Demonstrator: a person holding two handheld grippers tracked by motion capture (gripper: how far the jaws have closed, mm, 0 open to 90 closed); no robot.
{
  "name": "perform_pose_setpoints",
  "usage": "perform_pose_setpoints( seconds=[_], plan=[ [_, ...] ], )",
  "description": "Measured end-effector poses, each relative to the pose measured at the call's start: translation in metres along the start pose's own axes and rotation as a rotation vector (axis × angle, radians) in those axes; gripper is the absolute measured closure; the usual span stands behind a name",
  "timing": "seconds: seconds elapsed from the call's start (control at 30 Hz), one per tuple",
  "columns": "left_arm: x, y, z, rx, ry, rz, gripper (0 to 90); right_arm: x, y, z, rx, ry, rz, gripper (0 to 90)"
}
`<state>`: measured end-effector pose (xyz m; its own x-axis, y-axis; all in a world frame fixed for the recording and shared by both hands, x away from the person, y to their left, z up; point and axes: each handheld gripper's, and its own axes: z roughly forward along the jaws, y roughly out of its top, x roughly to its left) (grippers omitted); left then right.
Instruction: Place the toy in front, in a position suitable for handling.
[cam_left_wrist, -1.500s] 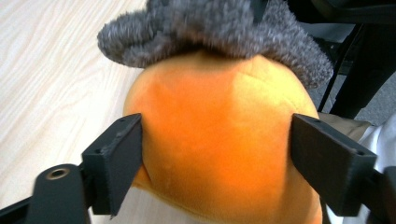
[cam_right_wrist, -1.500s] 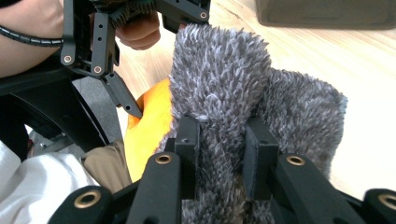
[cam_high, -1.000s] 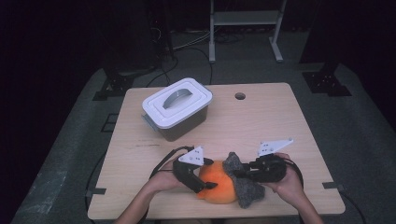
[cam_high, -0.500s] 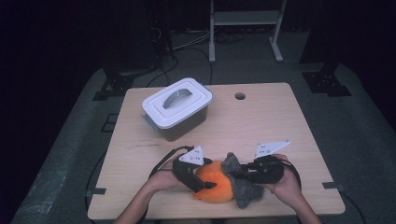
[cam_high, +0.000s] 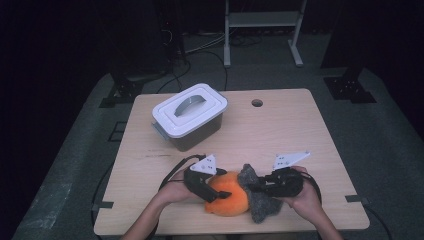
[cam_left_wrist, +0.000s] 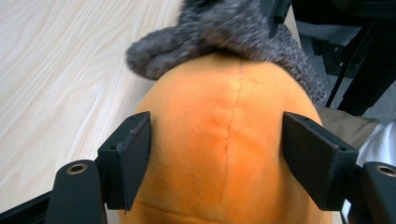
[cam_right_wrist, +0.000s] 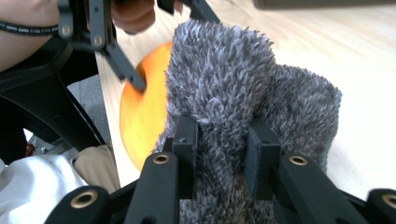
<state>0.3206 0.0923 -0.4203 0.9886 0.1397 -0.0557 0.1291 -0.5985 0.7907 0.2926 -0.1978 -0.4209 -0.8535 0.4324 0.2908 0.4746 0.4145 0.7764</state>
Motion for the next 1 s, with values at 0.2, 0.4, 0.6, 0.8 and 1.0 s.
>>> perform_pose_setpoints(
  seconds=[0.2, 0.4, 0.6, 0.8, 1.0],
  plan=[
    [0.011, -0.008, -0.007, -0.010, -0.015, -0.055, 26.3, -0.006, -0.005, -0.001, 0.020, -0.011, 0.029, 68.7],
    [0.014, -0.011, -0.007, -0.020, -0.026, -0.084, 25.8, 0.004, 0.003, 0.001, -0.013, -0.048, -0.017, 68.1],
    [0.015, -0.013, -0.009, -0.028, -0.032, -0.087, 25.7, -0.008, -0.005, 0.001, 0.011, -0.029, 0.035, 68.1],
    [0.013, -0.013, -0.009, -0.036, -0.042, -0.071, 23.7, -0.014, -0.008, -0.003, -0.005, -0.019, 0.073, 68.2],
    [0.010, -0.011, -0.007, -0.028, -0.046, -0.061, 23.1, -0.002, 0.007, -0.005, -0.102, 0.038, 0.043, 67.0]
  ],
)
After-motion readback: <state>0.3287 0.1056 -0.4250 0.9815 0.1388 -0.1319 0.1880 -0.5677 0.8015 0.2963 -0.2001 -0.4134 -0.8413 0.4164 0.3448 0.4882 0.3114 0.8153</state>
